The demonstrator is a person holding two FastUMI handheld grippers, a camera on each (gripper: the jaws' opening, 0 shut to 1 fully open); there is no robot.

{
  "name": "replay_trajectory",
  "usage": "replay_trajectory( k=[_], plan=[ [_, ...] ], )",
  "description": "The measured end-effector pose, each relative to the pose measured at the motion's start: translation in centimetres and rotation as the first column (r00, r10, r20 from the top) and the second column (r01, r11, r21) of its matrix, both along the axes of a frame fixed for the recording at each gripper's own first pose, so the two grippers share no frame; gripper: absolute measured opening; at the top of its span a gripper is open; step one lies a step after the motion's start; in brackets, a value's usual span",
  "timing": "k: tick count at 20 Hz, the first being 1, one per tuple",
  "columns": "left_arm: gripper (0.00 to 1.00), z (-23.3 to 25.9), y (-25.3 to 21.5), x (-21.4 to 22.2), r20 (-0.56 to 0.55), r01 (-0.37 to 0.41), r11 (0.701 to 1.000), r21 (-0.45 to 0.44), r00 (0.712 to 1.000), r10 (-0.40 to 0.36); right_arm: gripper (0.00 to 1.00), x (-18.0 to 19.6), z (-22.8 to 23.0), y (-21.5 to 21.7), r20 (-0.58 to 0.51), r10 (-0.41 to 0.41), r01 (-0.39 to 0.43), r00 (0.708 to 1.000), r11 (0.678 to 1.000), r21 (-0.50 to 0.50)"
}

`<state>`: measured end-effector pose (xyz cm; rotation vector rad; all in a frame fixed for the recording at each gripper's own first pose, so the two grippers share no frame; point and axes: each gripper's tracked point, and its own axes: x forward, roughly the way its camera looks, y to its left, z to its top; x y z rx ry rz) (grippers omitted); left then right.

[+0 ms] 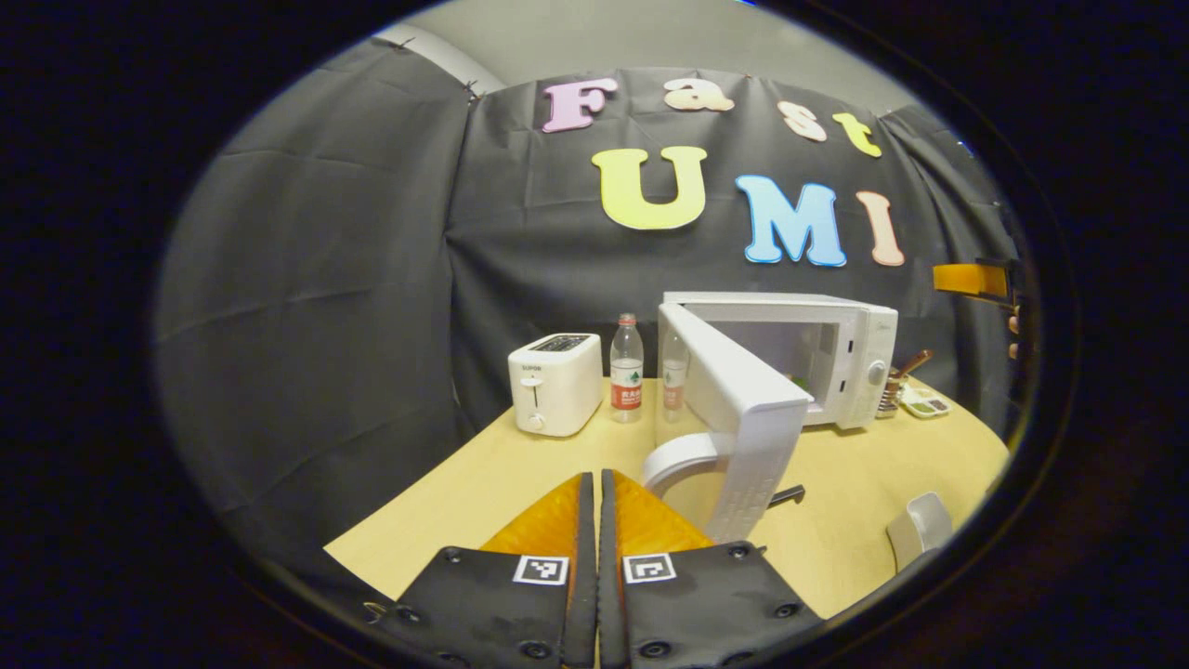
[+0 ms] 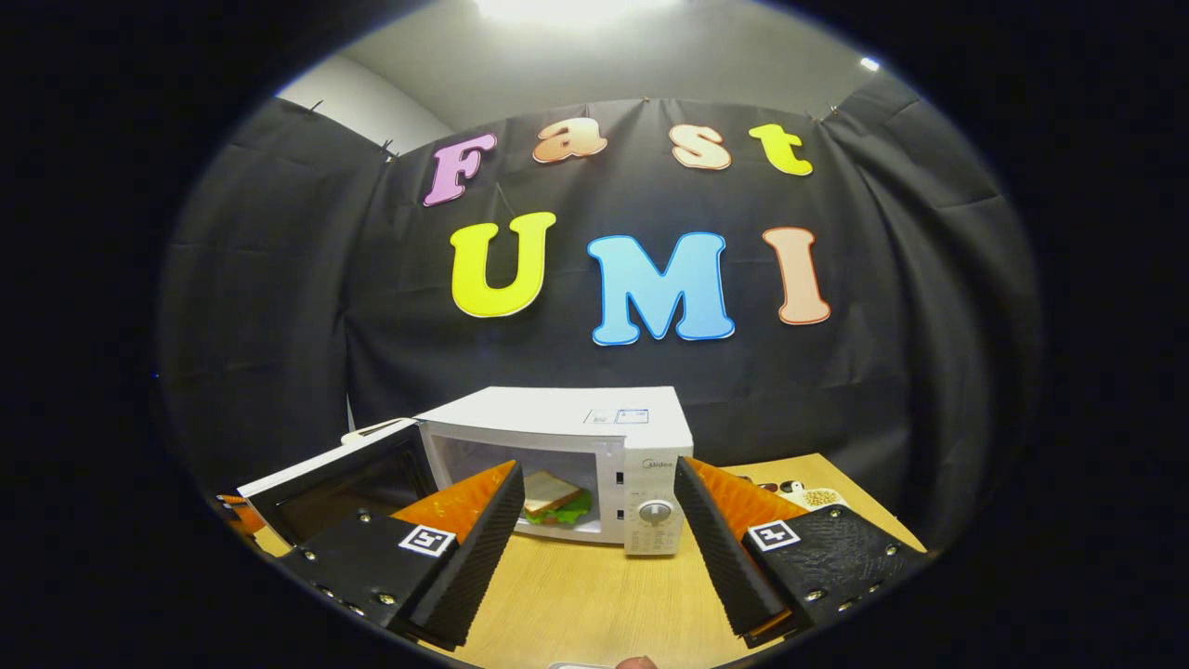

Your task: Open the microwave oven with the left hand, put the food in, and close the microwave oven.

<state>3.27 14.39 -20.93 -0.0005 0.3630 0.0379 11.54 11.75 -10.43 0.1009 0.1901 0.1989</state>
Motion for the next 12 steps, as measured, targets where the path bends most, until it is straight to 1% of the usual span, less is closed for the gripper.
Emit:
replay_trajectory(
  k=[5,10,12],
  plan=[
    [0.08,0.4,-3.1,0.0,-0.004,0.007,1.0,-0.002,1.0,-0.007,0.99,-1.9,0.7,-3.5,0.015,-0.006,0.006,1.0,1.0,0.004],
    [0.09,0.6,-7.7,0.1,-0.004,0.038,0.999,0.001,0.999,-0.038,0.98,-4.5,0.3,-6.7,0.007,-0.005,0.005,1.0,1.0,0.01],
    [0.08,0.7,-9.6,0.3,-0.002,0.052,0.999,0.007,0.999,-0.052,0.98,-5.4,0.2,-7.9,0.0,0.0,0.0,1.0,1.0,0.013]
  ],
)
